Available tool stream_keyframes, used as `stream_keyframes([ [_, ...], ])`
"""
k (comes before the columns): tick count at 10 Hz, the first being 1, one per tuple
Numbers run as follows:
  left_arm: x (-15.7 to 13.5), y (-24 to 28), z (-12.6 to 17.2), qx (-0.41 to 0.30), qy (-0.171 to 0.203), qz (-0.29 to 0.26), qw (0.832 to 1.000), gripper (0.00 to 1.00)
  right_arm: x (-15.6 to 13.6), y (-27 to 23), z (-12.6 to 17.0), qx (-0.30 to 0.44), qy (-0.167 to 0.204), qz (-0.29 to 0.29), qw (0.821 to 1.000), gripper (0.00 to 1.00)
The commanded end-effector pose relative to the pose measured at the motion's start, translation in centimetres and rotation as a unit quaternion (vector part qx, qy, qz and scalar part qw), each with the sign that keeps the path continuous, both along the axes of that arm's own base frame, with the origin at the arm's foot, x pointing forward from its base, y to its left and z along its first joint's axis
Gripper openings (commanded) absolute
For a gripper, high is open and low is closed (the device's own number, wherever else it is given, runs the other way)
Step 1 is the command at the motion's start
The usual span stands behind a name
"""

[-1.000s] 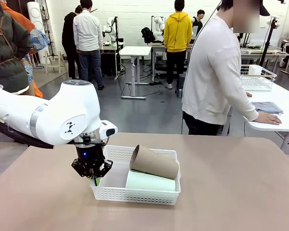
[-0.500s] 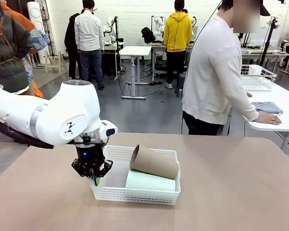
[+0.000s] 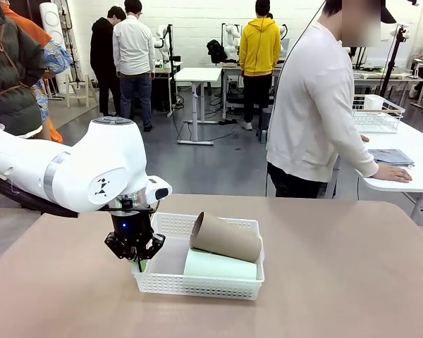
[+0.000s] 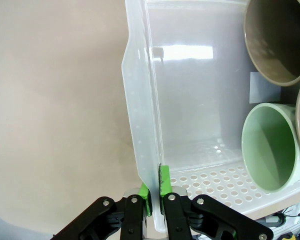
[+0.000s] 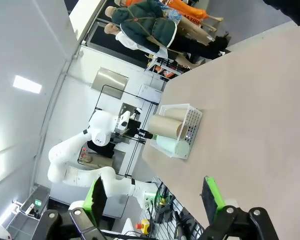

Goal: Clean and organize the cups into the basket.
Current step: Move the Organizing basket back to the left side of the table.

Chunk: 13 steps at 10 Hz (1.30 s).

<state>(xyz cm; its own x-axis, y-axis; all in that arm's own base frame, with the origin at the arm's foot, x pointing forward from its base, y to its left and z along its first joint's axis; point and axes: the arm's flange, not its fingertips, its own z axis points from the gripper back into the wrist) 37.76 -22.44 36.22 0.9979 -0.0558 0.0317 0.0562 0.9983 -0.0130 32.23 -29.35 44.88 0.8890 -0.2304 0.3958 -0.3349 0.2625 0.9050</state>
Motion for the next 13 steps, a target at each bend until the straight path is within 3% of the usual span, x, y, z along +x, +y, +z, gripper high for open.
stream_keyframes([
  [1, -0.1, 0.0, 0.3, -0.003, -0.002, -0.002, 1.000, 0.05, 0.0, 0.0, 0.4, -0.003, 0.005, -0.005, 1.000, 1.00],
  [3, 0.6, 2.5, 1.1, 0.006, 0.002, 0.011, 1.000, 0.05, 0.0, 0.0, 0.4, -0.003, 0.005, -0.005, 1.000, 1.00],
  [5, 1.5, 9.4, 3.7, 0.032, -0.033, 0.024, 0.999, 0.05, 0.0, 0.0, 0.4, -0.003, 0.005, -0.005, 1.000, 1.00],
  [7, 3.0, 17.3, 5.4, 0.033, -0.026, 0.052, 0.998, 0.05, 0.0, 0.0, 0.4, -0.003, 0.005, -0.005, 1.000, 1.00],
  [8, 3.7, 21.1, 6.0, 0.018, -0.004, 0.053, 0.998, 0.05, 0.0, 0.0, 0.4, -0.003, 0.005, -0.005, 1.000, 1.00],
  [13, 7.1, 30.5, 4.4, 0.047, 0.020, 0.038, 0.998, 0.05, 0.0, 0.0, 0.4, -0.003, 0.005, -0.005, 1.000, 1.00],
])
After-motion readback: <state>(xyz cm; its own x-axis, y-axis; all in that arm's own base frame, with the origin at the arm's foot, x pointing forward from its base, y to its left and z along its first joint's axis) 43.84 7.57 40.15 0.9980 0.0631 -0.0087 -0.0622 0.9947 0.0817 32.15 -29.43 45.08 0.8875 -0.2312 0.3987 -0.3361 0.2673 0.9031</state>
